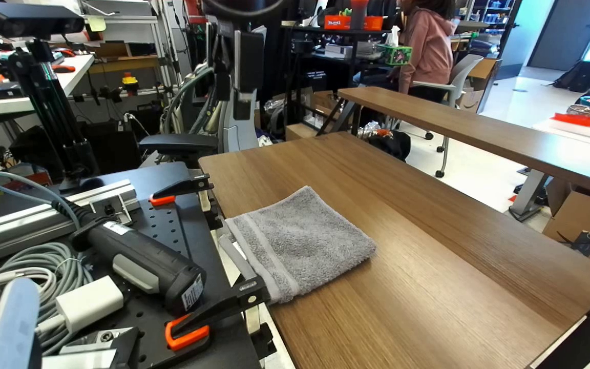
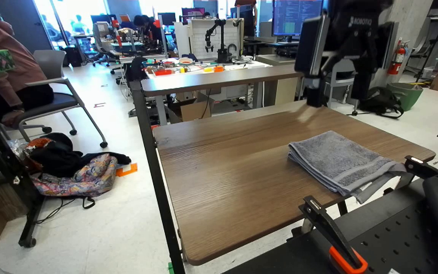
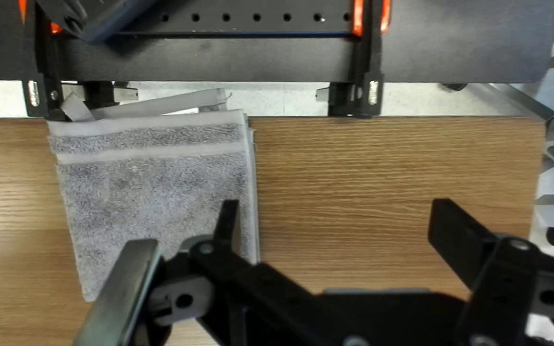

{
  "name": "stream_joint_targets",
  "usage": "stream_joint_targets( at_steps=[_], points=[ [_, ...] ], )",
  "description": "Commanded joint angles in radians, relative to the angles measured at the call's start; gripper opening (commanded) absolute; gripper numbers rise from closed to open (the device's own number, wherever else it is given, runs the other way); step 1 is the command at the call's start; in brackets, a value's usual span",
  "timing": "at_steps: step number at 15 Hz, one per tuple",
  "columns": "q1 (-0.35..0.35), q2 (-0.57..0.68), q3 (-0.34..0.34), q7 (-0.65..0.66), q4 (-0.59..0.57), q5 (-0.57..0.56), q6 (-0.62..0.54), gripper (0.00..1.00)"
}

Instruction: Slide the towel backward

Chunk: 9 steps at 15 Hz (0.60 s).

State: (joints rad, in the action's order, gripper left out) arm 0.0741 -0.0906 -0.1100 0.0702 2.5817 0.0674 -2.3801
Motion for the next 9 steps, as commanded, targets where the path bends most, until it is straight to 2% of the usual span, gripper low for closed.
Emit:
stream_joint_targets(
  at_steps=[1,9],
  points=[
    [-0.026,0.137,0.027,0.062,-0.043,-0.089,-0.077,1.0],
    [-0.045,0.335,0.134,0.094,-0.103,-0.145,-0.198,1.0]
  ],
)
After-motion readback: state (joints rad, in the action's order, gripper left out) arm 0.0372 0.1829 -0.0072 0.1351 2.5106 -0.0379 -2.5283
